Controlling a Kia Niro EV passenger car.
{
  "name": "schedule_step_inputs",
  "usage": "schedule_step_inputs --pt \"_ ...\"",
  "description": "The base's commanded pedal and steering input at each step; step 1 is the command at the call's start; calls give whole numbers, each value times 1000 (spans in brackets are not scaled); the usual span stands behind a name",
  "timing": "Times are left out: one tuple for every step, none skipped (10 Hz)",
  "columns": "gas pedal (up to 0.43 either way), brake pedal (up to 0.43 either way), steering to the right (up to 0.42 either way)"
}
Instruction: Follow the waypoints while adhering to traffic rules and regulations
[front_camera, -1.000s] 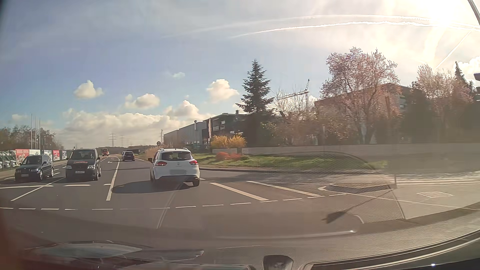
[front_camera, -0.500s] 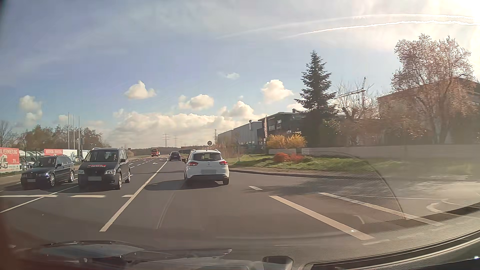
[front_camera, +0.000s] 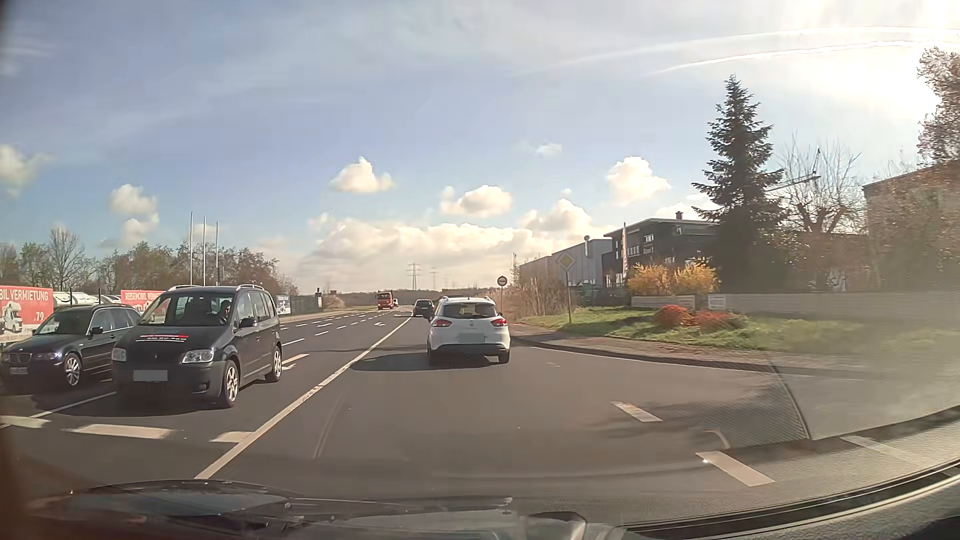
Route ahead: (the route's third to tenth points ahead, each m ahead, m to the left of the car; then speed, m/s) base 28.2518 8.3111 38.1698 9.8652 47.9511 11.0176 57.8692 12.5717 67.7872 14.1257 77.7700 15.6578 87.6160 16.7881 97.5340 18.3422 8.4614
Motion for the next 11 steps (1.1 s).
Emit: schedule_step_inputs --pt "299 0 -91" --pt "299 0 -75" --pt "311 0 -67" --pt "311 0 -61" --pt "311 0 -56" --pt "319 0 -49" --pt "319 0 -44" --pt "319 0 -36" --pt "319 0 -29" --pt "319 0 -23" --pt "319 0 -18"
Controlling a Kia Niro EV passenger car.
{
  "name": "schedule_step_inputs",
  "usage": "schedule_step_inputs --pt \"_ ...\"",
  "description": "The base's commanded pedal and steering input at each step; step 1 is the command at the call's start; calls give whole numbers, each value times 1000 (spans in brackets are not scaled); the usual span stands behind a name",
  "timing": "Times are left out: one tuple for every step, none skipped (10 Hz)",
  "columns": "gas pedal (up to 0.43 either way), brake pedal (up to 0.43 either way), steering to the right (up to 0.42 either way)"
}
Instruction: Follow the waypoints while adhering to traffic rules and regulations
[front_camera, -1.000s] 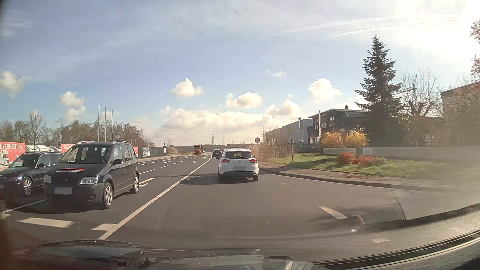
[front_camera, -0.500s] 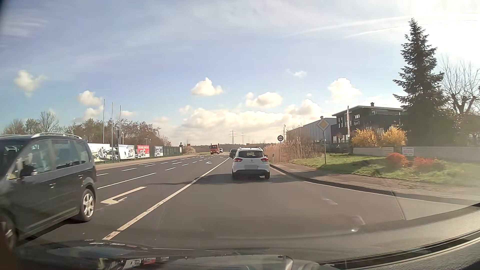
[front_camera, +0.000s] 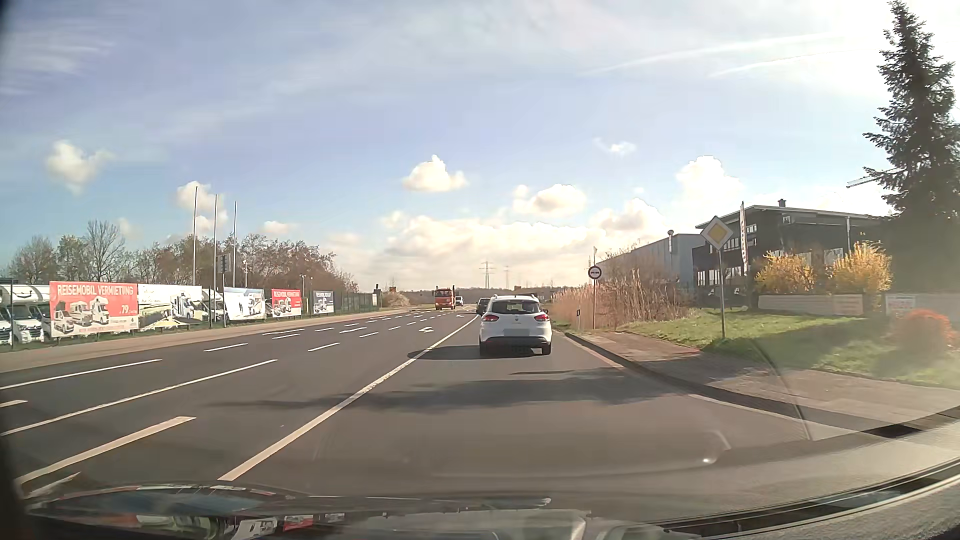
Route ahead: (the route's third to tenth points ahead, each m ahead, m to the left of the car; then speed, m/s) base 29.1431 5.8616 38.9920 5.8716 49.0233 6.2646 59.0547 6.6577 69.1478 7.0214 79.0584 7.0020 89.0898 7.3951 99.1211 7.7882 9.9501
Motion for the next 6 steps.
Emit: schedule_step_inputs --pt "319 0 -12" --pt "319 0 -7" --pt "319 0 -4" --pt "319 0 -4" --pt "319 0 -4" --pt "319 0 -4"
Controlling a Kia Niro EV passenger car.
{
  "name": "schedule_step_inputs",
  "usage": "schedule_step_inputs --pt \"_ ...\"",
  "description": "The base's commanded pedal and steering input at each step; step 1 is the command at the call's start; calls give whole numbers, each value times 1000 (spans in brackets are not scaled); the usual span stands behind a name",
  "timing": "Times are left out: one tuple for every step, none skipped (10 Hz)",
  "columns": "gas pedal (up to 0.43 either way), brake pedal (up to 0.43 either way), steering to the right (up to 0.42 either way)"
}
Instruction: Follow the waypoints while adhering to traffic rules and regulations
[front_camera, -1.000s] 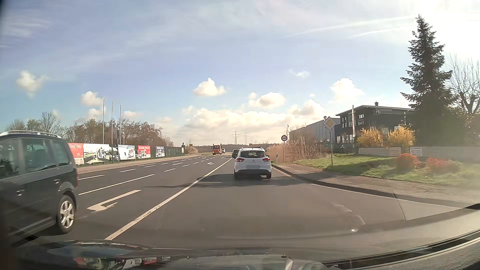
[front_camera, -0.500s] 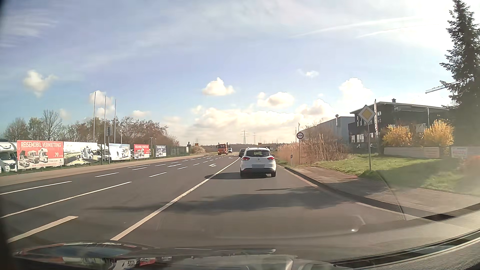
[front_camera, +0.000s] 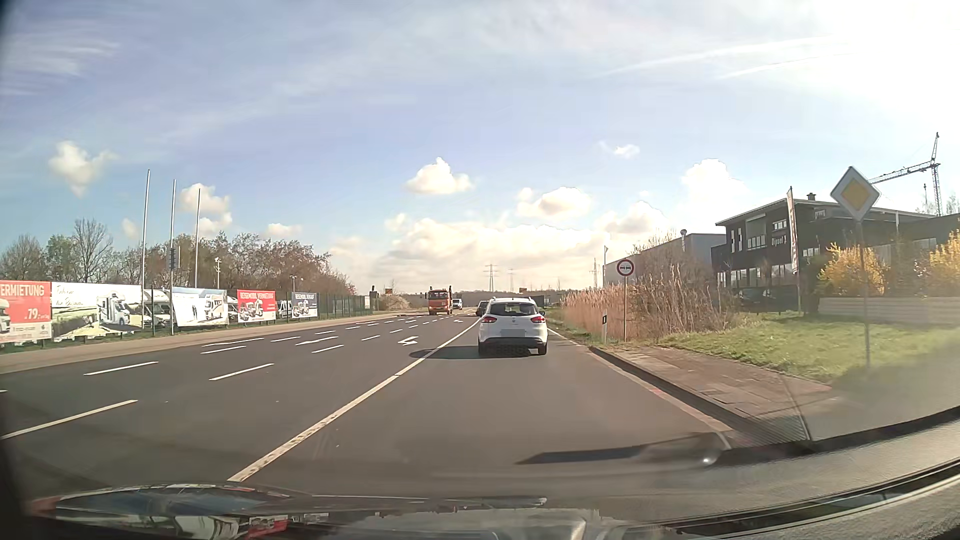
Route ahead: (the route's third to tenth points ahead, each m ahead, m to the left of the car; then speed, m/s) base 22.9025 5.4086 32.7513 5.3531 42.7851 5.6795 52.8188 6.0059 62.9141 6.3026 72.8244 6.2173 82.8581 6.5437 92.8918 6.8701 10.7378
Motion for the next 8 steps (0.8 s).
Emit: schedule_step_inputs --pt "319 0 -4" --pt "319 0 -4" --pt "319 0 -4" --pt "319 0 -4" --pt "311 0 -5" --pt "311 0 -5" --pt "311 0 -5" --pt "311 0 -5"
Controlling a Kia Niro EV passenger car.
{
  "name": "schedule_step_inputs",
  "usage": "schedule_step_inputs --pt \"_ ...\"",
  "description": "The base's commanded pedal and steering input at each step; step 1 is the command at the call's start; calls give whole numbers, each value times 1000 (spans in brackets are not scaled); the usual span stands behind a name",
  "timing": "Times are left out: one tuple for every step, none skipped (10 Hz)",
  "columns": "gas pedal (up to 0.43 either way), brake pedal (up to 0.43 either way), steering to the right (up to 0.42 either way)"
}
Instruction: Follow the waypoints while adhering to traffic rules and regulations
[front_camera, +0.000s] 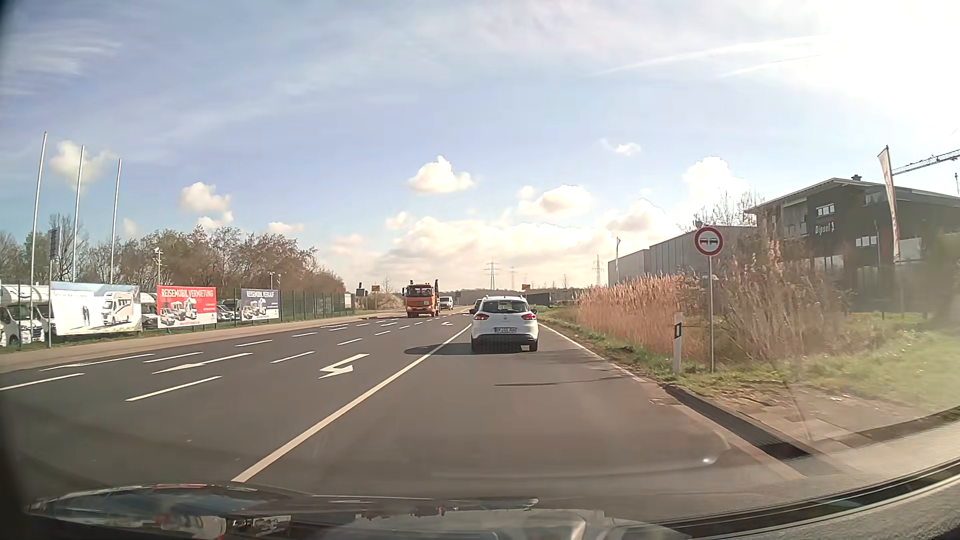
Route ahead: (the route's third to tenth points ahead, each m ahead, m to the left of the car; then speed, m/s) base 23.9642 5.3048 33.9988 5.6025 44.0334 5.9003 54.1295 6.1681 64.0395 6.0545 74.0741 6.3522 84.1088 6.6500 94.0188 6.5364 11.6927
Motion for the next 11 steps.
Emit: schedule_step_inputs --pt "299 0 -5" --pt "280 0 -5" --pt "280 0 -4" --pt "280 0 -5" --pt "280 0 -5" --pt "280 0 -5" --pt "280 0 -5" --pt "280 0 -5" --pt "268 0 -5" --pt "268 0 -5" --pt "268 0 -6"
